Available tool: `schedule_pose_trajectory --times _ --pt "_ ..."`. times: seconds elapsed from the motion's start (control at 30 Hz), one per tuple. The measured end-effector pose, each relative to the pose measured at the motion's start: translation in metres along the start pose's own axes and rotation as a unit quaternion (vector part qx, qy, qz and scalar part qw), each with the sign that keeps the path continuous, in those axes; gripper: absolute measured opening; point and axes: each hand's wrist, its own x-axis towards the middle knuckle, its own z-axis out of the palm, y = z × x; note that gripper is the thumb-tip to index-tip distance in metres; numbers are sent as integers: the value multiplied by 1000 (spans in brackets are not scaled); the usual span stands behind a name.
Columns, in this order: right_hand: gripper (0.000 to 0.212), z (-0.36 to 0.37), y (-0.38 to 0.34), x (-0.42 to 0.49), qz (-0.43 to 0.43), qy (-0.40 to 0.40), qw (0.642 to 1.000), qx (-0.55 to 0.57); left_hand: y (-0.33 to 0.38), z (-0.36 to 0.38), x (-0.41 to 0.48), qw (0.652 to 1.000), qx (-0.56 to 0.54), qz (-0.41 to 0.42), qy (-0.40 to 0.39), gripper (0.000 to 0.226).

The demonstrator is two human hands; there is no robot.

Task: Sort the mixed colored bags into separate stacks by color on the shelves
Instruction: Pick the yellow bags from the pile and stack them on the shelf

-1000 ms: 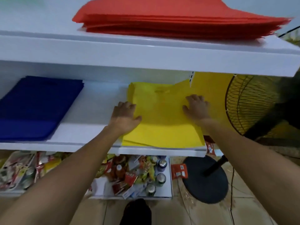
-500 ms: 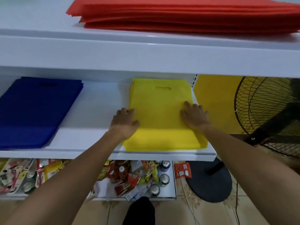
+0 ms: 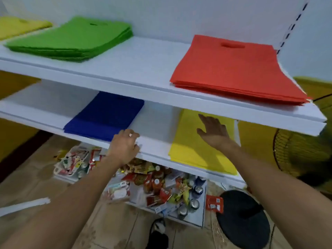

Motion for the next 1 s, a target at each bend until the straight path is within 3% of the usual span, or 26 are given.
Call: schedule_pose_trajectory --times 0.23,0.47,0.63,0.8,1.0 --pt "63 -30 -195 -46 -244 4 969 49 -86 -92 -143 985 57 -154 53 53" --pt "58 -80 -378 -81 -428 58 900 60 -181 -172 -259 940 164 -282 104 38" --pt "60 -89 -489 -87 -470 79 877 59 -255 -220 -312 909 189 -342 143 36" --pt "62 -87 -582 -75 -499 85 858 82 -345 -251 -330 903 182 -362 142 37" --pt "61 -89 -654 -29 -458 95 878 101 -420 -271 -287 923 163 -319 140 40"
